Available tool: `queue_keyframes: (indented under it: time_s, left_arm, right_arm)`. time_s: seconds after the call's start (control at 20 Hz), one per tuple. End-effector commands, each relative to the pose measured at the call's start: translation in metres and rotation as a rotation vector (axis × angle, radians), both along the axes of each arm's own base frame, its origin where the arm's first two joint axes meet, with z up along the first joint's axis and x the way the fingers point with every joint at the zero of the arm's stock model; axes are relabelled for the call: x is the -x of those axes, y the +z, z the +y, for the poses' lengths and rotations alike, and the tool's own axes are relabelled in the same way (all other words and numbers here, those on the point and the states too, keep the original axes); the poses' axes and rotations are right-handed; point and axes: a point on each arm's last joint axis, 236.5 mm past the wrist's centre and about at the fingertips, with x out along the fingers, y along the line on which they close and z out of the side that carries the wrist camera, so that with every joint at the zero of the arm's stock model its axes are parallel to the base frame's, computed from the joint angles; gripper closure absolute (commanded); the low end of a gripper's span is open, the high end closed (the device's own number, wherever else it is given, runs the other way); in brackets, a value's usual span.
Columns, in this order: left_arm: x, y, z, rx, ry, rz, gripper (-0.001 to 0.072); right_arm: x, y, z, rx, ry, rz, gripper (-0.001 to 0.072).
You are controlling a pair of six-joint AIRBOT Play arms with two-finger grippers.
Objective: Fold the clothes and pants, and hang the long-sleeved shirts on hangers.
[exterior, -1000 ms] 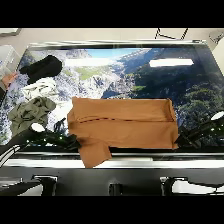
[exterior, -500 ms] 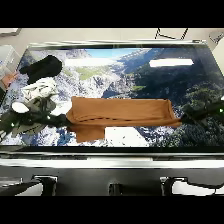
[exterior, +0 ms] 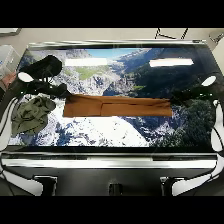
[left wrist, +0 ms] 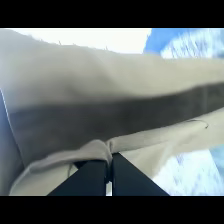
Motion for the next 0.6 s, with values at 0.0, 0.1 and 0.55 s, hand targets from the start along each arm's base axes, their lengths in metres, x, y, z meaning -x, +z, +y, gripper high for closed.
queue_keyframes:
  time_s: [0.0, 0.1, 0.55]
  left_arm:
    - [-0.027, -0.037, -0.004, 0.026, 0.02, 0.059, 0.0681]
    - [-0.021, -0.05, -0.005, 0.043, 0.014, 0.102, 0.0558]
    - [0.002, 0.015, 0.015, 0.06, -0.053, 0.09, 0.0125]
  right_arm:
    - [-0.016, -0.025, 0.013, -0.08, -0.051, 0.019, 0.0665]
    - [-0.014, -0.025, 0.014, -0.094, -0.052, 0.028, 0.0359]
    - [0.027, -0.037, 0.022, -0.282, 0.115, 0.156, -0.0008]
